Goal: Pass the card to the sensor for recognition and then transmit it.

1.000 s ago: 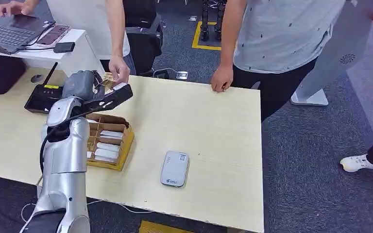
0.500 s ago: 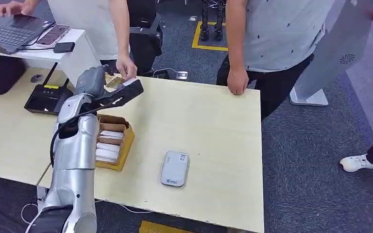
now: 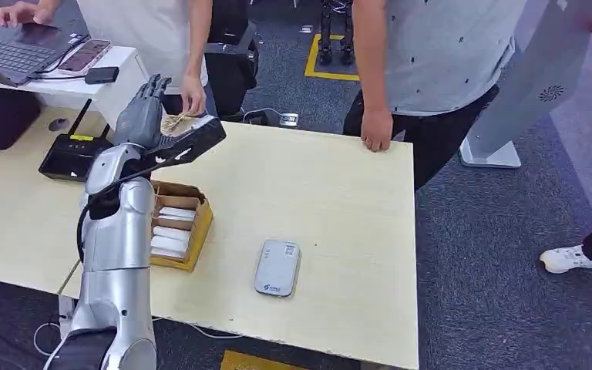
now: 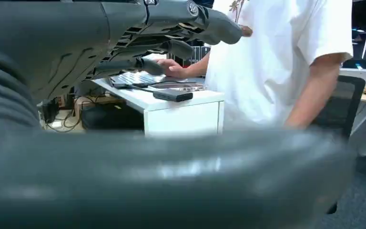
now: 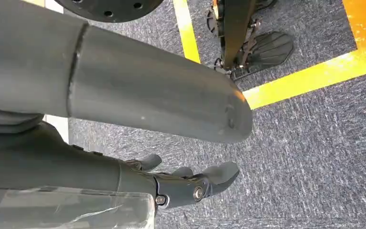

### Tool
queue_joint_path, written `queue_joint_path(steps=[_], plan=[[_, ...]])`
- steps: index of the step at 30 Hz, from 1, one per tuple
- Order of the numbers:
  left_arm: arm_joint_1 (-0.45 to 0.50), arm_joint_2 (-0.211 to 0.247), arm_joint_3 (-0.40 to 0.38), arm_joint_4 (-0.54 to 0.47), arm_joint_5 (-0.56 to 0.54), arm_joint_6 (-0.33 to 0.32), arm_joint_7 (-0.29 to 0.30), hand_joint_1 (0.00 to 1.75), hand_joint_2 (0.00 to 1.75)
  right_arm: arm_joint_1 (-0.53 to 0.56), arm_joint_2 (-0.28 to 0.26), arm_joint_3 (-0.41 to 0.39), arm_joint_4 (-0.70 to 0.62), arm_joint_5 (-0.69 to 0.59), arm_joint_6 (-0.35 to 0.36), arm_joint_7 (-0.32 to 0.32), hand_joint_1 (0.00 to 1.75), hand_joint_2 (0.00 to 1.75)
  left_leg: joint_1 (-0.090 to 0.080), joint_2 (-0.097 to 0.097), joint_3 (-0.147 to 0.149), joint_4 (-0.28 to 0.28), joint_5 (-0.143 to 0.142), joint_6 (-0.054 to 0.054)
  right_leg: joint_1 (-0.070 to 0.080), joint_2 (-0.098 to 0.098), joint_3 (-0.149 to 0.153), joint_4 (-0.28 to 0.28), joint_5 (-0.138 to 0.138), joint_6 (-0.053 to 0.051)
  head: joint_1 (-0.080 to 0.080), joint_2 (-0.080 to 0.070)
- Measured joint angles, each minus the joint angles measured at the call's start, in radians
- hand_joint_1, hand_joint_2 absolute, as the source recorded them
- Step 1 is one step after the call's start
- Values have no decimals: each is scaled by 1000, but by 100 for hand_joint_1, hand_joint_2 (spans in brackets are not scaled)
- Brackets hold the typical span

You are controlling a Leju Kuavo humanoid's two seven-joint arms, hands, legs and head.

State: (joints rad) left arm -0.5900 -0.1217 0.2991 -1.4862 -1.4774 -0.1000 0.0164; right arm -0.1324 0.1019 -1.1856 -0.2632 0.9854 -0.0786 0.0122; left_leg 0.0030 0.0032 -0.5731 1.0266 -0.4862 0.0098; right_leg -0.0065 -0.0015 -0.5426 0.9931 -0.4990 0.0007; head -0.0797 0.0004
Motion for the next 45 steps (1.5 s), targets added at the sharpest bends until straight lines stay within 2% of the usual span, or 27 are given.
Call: queue_joint_path(steps=[12,19,20,23,28,31,36,45], plan=[[0,-1,0,-32,13,3,0,0,0,0,0,-7,0,11,-2,0,0,0,0,0,0,0,0,0,0,0,0,0,0,0,0,0],[28,-24,3,-87,140,6,-38,0,0,0,0,-22,0,15,-3,3,0,0,0,0,0,0,0,0,0,0,0,0,0,0,0,0],[33,-26,4,-94,158,3,-40,0,175,0,0,-24,0,15,-3,3,0,0,0,0,0,0,0,0,0,0,0,0,0,0,0,0],[56,-46,19,-110,305,-46,-61,0,175,0,0,-31,0,11,-5,3,0,0,0,0,0,0,0,0,0,0,0,0,0,0,0,0],[156,-93,34,-145,723,-137,-110,0,175,0,0,-52,0,5,-6,5,0,0,-1,0,0,0,0,0,0,0,0,0,0,0,0,0],[238,-122,23,-178,897,-147,-128,0,175,1,0,-64,0,1,-6,7,0,0,-1,0,0,0,-1,0,0,0,0,-1,0,0,0,0],[339,-140,-34,-211,936,-136,-133,0,175,1,0,-74,0,-3,-9,7,0,0,-1,0,-1,0,-1,0,0,0,0,-1,0,0,0,0],[411,-156,-98,-252,928,-88,-149,0,175,1,0,-83,0,-10,-19,17,0,0,-1,0,0,0,0,0,0,0,0,-1,0,0,0,0]])
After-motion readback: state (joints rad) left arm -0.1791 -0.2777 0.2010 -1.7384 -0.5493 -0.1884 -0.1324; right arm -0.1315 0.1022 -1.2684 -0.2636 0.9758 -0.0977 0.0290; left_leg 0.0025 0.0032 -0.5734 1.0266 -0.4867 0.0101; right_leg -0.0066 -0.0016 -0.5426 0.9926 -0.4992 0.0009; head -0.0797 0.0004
